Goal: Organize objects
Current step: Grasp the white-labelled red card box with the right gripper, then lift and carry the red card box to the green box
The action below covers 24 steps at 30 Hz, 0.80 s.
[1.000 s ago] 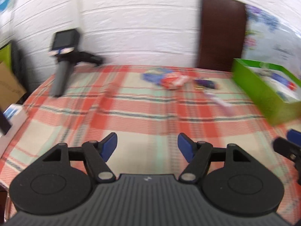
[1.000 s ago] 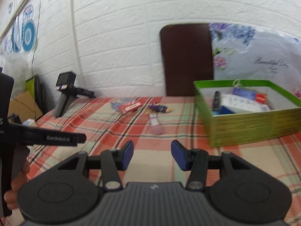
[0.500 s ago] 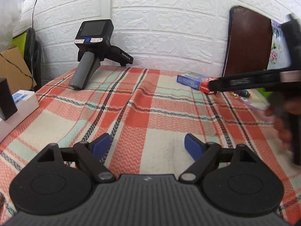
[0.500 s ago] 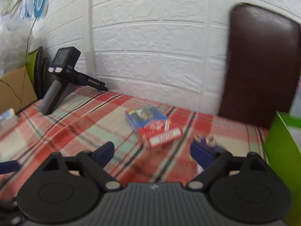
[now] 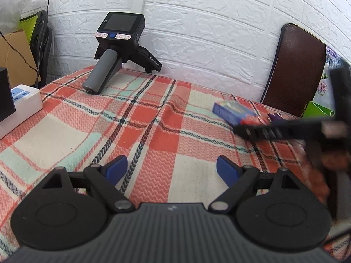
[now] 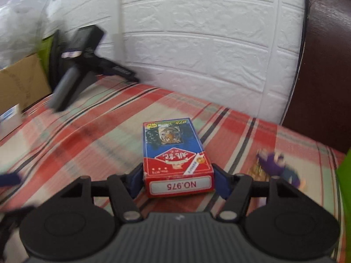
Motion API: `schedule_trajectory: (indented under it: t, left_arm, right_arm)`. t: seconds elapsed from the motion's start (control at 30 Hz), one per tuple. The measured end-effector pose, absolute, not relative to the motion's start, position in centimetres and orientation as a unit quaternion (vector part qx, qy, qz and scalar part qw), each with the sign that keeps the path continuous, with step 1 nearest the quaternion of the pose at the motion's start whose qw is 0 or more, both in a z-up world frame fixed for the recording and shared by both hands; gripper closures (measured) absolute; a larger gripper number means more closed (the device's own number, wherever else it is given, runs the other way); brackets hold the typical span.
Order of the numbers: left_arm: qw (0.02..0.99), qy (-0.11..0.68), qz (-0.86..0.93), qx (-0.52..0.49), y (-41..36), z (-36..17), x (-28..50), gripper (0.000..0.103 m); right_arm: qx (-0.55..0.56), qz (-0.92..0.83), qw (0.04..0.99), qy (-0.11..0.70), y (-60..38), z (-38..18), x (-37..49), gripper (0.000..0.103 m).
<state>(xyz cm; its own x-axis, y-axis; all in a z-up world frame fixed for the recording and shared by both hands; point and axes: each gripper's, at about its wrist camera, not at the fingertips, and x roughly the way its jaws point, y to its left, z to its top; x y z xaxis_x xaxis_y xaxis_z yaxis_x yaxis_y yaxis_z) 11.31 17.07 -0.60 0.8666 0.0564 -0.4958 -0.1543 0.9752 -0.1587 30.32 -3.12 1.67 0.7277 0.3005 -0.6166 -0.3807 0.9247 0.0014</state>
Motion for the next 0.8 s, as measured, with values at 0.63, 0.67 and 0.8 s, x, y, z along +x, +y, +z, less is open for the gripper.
schedule_trajectory:
  t: [0.63,0.67,0.8]
  left_arm:
    - [0.942,0.315,-0.003,-0.115,13.2,2.3,9.6,0.012]
    - [0.939,0.323,-0.027,-0.113,11.8,2.8,9.2,0.012]
    - [0.918,0.363,-0.123,-0.098,6.3,3.7,8.0,0.012]
  right_arm:
    - [0.000,0.047,0.949,0.313,-14.6,1.4,5.3,0.017]
    - [0.004,0.046,0.949,0.311,-14.9,1.4,5.1,0.017]
    - [0.002,0.056,0.953,0.298,-14.6,1.8,5.0,0.017]
